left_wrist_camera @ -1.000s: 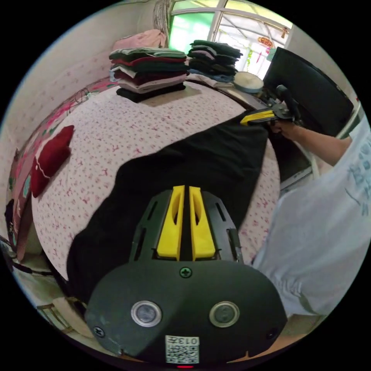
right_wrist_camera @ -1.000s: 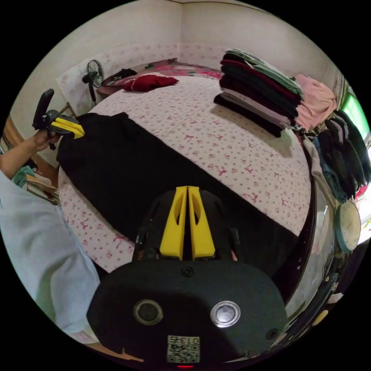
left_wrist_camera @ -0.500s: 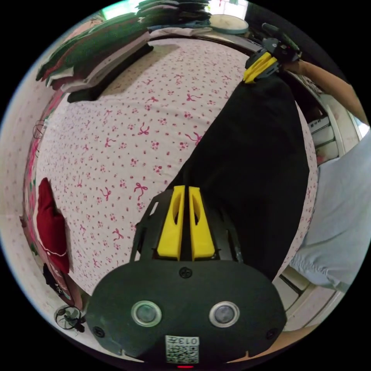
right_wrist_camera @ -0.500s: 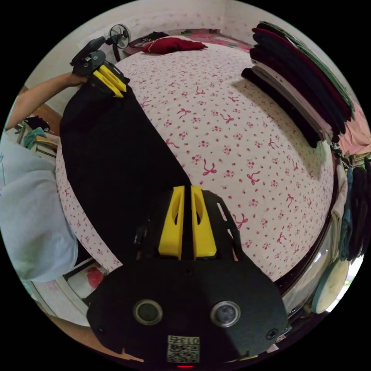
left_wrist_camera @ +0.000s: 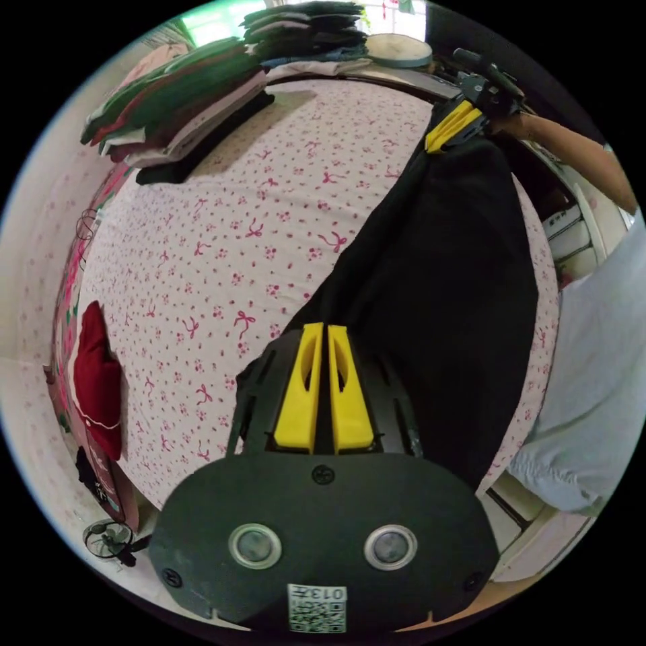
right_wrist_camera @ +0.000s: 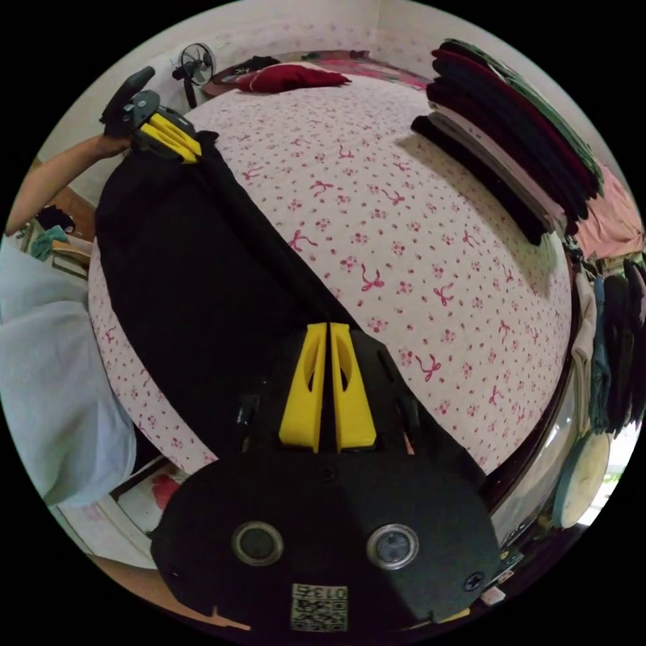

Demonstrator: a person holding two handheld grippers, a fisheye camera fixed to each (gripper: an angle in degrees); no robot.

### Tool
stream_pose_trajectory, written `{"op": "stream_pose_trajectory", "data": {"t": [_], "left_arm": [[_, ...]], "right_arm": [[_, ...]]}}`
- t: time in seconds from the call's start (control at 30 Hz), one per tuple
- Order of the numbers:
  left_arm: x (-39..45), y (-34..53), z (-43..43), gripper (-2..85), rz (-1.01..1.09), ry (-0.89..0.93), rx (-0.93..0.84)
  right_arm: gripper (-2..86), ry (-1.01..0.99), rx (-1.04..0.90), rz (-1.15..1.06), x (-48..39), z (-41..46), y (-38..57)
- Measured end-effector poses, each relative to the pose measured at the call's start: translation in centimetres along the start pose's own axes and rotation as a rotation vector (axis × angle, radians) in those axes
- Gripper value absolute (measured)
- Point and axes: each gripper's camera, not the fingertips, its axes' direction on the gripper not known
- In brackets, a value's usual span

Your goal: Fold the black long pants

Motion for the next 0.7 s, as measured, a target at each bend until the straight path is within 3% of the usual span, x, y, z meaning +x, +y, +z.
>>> {"op": "stream_pose_trajectory", "data": {"t": [0.17,0.33,0.5,0.7], "left_arm": [[-2.2,1.1,-0.2,4.1,-0.108,0.058,0.011],[-4.3,3.8,-2.0,5.1,-0.281,0.134,0.165],[-0.6,0.7,-2.1,5.4,-0.096,0.073,0.157],[1.7,-1.9,-0.9,6.4,-0.035,0.114,0.152]], "right_arm": [[1.7,0.037,-0.013,0.065,0.7,-0.8,1.7],[5.0,0.128,0.098,0.484,5.7,-3.2,10.4],[7.9,0.174,0.149,0.764,9.7,-3.6,17.2],[8.2,-0.034,0.157,0.855,12.8,-1.2,19.3]]}}
